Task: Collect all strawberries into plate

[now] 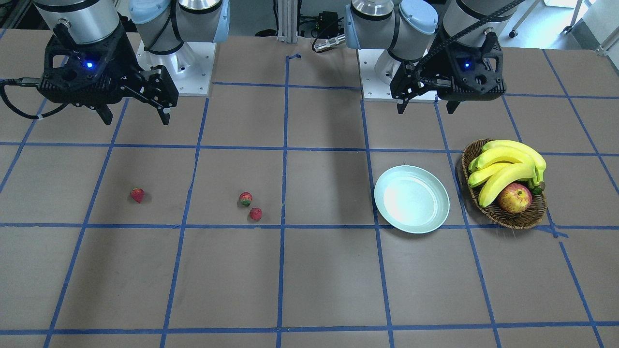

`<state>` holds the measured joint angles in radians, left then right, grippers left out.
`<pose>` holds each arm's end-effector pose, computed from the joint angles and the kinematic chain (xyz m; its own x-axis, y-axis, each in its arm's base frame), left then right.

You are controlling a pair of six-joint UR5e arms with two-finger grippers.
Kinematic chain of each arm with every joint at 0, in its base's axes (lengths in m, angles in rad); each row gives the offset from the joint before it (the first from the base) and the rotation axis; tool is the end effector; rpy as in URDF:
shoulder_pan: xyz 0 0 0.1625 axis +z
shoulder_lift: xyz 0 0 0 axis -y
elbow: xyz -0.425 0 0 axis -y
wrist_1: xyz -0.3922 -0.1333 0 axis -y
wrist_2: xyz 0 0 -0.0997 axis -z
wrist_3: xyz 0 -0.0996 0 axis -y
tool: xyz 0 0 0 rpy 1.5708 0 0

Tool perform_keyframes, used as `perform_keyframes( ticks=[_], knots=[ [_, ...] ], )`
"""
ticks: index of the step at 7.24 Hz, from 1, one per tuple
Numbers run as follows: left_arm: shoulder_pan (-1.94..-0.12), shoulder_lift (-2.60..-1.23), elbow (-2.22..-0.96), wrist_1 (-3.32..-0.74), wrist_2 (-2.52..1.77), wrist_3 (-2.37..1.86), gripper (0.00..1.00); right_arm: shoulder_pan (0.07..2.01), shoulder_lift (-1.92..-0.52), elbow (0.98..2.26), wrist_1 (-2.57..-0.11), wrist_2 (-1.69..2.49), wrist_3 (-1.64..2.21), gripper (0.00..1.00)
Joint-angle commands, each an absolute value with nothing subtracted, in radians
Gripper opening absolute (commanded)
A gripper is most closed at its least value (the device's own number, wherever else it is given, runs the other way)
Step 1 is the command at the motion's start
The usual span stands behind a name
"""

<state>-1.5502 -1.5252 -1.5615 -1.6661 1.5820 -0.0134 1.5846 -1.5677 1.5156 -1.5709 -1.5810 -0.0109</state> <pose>-0.1225 -0.4705 0.5050 -0.9994 -0.0335 -0.0117 -0.0340 0.9986 0.0402 0.1391 -0.4959 0.5137 -0.9997 -0.0242 0.0108 -0.0247 0.9983 -0.0521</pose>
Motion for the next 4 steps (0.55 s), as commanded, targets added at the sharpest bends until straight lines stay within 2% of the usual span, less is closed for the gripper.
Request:
perform_keyframes(
  ticks=[1,4],
  knots=[
    [-1.549,-1.525,-1.568,-1.661,1.585,-0.009,1.0,1.583,-1.568,1.516,-1.571,-1.58,-0.012,1.0],
    [-1.549,-1.525,-1.583,-1.654,1.588,-0.008,1.0,1.583,-1.569,1.517,-1.571,-1.58,-0.011,1.0]
  ],
)
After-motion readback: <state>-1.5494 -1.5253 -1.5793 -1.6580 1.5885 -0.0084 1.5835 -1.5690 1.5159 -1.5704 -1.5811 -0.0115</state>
